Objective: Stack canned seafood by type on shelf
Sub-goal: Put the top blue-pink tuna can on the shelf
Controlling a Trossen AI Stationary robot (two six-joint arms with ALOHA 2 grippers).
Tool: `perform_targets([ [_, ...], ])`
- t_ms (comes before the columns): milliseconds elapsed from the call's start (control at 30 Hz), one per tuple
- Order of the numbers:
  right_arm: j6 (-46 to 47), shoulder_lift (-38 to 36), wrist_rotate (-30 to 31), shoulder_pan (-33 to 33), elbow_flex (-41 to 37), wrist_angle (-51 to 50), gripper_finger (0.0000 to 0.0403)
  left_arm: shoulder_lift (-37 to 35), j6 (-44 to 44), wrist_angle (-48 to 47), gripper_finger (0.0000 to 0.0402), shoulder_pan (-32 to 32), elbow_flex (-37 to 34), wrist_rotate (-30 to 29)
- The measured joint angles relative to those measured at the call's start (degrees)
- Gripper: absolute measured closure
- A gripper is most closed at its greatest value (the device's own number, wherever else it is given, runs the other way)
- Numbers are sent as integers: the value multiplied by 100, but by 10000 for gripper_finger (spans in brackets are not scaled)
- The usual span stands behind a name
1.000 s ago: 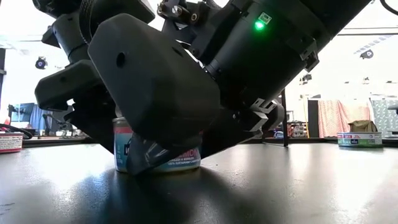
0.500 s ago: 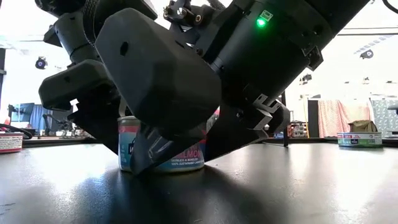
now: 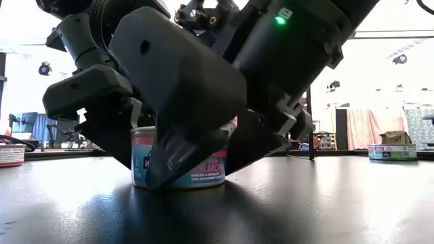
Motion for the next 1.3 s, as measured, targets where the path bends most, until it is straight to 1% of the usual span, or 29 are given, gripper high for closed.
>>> perform_targets([
  [67, 50, -1, -207, -46, 0, -37, 39, 0, 6, 8, 43, -11, 0, -35],
  [233, 68, -1, -255, -63, -5, -43, 38, -4, 115, 295, 44, -12, -149, -30],
  [300, -27, 4, -17, -24, -8, 18, 36, -9, 165, 409, 44, -9, -211, 65],
  [367, -214, 19, 384, 42, 23, 90, 34, -9, 170, 493, 44, -36, -246, 65],
  [467, -794, 34, 784, 87, 48, 220, 32, -9, 211, 532, 45, -103, -254, 62],
  [567, -1140, 34, 628, 87, 48, 316, 32, -9, 551, 595, 45, -208, -253, 11],
  [700, -987, 29, 455, 91, 51, 394, 41, 0, 971, 569, 45, -289, -171, -37],
  [833, -970, 0, 476, 101, 52, 394, 62, 0, 986, 524, 45, -289, -144, -33],
  [1033, -885, -30, 408, 103, 57, 369, 62, -28, 1031, 528, 45, -285, -144, -68],
  [1100, -780, -106, 205, 106, 61, 248, 62, -123, 1183, 387, 45, -288, -96, -233],
  [1167, -788, -233, 20, 127, 71, 35, 62, -305, 1207, 159, 44, -304, -96, -586],
  [1233, -863, -436, 40, 140, 81, -335, 65, -608, 1209, -126, 44, -296, -210, -905],
  [1300, -932, -754, 43, 129, 81, -761, 66, -1000, 1225, -196, 44, -275, -312, -1047],
])
